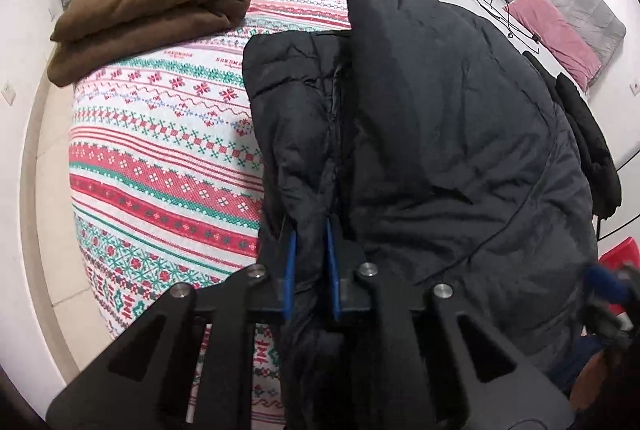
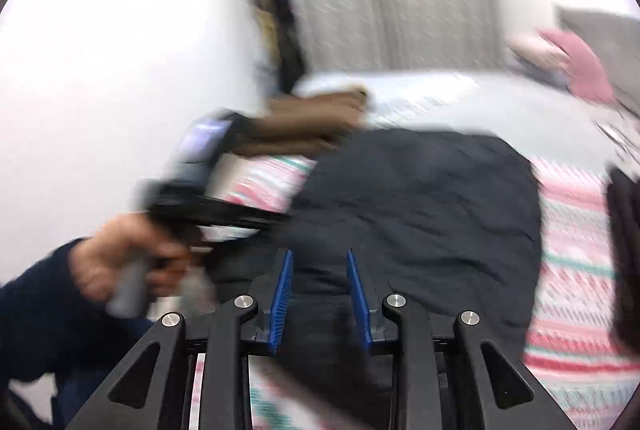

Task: Fold large clothes
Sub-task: 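Fold the held jacket side over with the left gripper while the right gripper presses it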

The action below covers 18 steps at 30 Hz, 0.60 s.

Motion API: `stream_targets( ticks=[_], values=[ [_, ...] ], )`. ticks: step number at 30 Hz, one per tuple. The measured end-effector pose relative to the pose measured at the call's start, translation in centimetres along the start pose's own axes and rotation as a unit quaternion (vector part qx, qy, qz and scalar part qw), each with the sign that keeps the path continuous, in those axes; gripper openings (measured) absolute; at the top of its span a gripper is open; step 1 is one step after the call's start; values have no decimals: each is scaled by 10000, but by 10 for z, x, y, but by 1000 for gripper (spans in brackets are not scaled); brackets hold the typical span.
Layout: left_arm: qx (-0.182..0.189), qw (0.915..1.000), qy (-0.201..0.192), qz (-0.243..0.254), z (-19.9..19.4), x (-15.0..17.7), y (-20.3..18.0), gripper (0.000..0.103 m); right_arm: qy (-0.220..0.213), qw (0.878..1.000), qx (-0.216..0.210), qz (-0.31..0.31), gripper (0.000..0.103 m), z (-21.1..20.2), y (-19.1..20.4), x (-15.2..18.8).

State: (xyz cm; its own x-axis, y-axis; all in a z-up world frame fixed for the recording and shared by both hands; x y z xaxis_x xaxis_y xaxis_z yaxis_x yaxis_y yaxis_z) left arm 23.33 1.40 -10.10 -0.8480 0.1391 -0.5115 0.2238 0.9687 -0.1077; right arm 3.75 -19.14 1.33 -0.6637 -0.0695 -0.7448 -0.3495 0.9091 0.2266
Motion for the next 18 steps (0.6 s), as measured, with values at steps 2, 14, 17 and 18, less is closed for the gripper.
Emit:
stream_targets(
  ticks=[2,14,17,18],
  values=[
    [-66,10000,-59,41,-5,-1,-1,15,391,9991,44,125,26,27,-6,13],
    [-427,9942,-883,449,-49,-16,-14,37,746,9969,225,122,26,50,-7,33],
    [-454,9894,-1158,746,-60,-21,-30,39,735,9968,287,92,26,54,-5,35],
    [-401,9885,-1206,814,-61,-22,-35,39,733,9968,310,83,26,55,0,35]
  ],
)
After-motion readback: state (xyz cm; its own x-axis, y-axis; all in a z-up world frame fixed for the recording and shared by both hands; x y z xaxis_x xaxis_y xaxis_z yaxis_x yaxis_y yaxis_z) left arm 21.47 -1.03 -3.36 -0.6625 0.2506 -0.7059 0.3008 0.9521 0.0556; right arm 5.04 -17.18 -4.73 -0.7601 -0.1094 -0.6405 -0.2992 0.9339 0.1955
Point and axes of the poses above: each gripper's, at about its wrist camera, not at the fingertips, and z roughly the way its jaws point, y to its left, x to its underside, the point moved 6 cm from there along z, roughly the way its jaws point, and after that the axes turned 1 degree about z, right-handed, at the moved point
